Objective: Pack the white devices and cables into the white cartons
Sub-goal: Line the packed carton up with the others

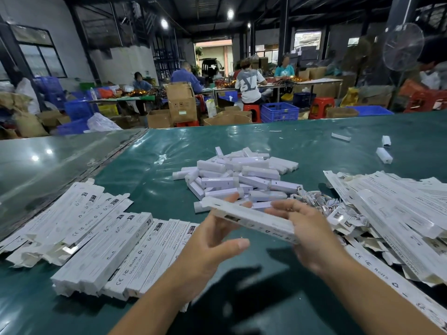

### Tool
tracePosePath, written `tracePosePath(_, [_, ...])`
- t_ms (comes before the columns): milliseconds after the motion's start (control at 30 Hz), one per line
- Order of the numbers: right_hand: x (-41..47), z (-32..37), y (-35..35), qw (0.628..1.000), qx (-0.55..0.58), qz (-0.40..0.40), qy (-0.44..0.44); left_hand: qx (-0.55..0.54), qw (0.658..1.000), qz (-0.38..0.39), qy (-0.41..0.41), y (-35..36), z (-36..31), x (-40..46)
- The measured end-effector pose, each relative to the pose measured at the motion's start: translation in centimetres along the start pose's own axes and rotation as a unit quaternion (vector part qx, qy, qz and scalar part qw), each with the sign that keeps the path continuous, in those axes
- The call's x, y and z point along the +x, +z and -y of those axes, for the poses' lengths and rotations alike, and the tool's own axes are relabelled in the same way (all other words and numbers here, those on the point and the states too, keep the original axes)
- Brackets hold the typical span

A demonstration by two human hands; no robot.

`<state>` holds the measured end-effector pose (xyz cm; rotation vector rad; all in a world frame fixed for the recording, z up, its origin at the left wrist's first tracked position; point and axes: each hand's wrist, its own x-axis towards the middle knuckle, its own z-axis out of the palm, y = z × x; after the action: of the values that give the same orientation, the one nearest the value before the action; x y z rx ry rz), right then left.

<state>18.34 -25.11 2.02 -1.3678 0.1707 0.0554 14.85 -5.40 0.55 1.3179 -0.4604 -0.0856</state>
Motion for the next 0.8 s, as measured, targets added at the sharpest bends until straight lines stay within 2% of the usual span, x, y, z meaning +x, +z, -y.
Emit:
tracePosePath(67, [-0.3, -1.7, 0.9, 0.985, -0.164, 0.010, -0.053, 0.033, 0.998, -0.015, 0.043, 0.7, 0.3, -0.1])
tracePosePath(167, [1.4, -2.3, 1.2, 0.887, -0.411, 0.002, -0.208, 0.079, 0.987, -0.114, 0.079, 1.2, -0.4, 0.0])
tracePosePath(233, [3.8, -1.6, 1.3, 0.826, -0.510, 0.000, -0.241, 0.059, 0.984, -0.144, 0.085, 1.0, -0.3, -0.1])
tracePosePath(300, [6.3, -0.7, 1.6, 0.792, -0.556, -0.009, -0.252, 0.071, 0.981, -0.156, 0.090, 1.2, -0.3, -0.2])
tracePosePath(400, [10.0, 0.6, 2.2, 0.790, -0.536, -0.072, -0.290, 0.138, 0.976, -0.150, 0.082, 1.4, -0.1, -0.4])
tracePosePath(433, [11.2, 1.0, 2.3, 0.776, -0.554, -0.085, -0.289, 0.154, 0.974, -0.148, 0.080, 1.4, 0.1, -0.5])
tracePosePath(533, [13.7, 1.4, 2.2, 0.705, -0.659, -0.085, -0.248, 0.169, 0.969, -0.158, 0.086, 1.4, 0.6, -0.3])
tracePosePath(600, [14.3, 1.2, 2.1, 0.681, -0.689, -0.069, -0.240, 0.165, 0.969, -0.163, 0.088, 1.4, 0.7, -0.2])
tracePosePath(667, [14.1, 1.1, 1.8, 0.694, -0.676, -0.063, -0.239, 0.154, 0.972, -0.156, 0.086, 1.4, 0.8, -0.2])
tracePosePath(700, [13.8, 1.2, 1.5, 0.720, -0.651, -0.068, -0.230, 0.149, 0.973, -0.152, 0.084, 1.4, 0.9, -0.1])
tracePosePath(733, [13.3, 1.3, 1.3, 0.759, -0.610, -0.072, -0.215, 0.148, 0.974, -0.150, 0.082, 1.4, 1.0, -0.1])
tracePosePath(800, [11.4, 1.7, 0.8, 0.869, -0.462, -0.053, -0.172, 0.145, 0.974, -0.152, 0.082, 1.4, 1.1, -0.1])
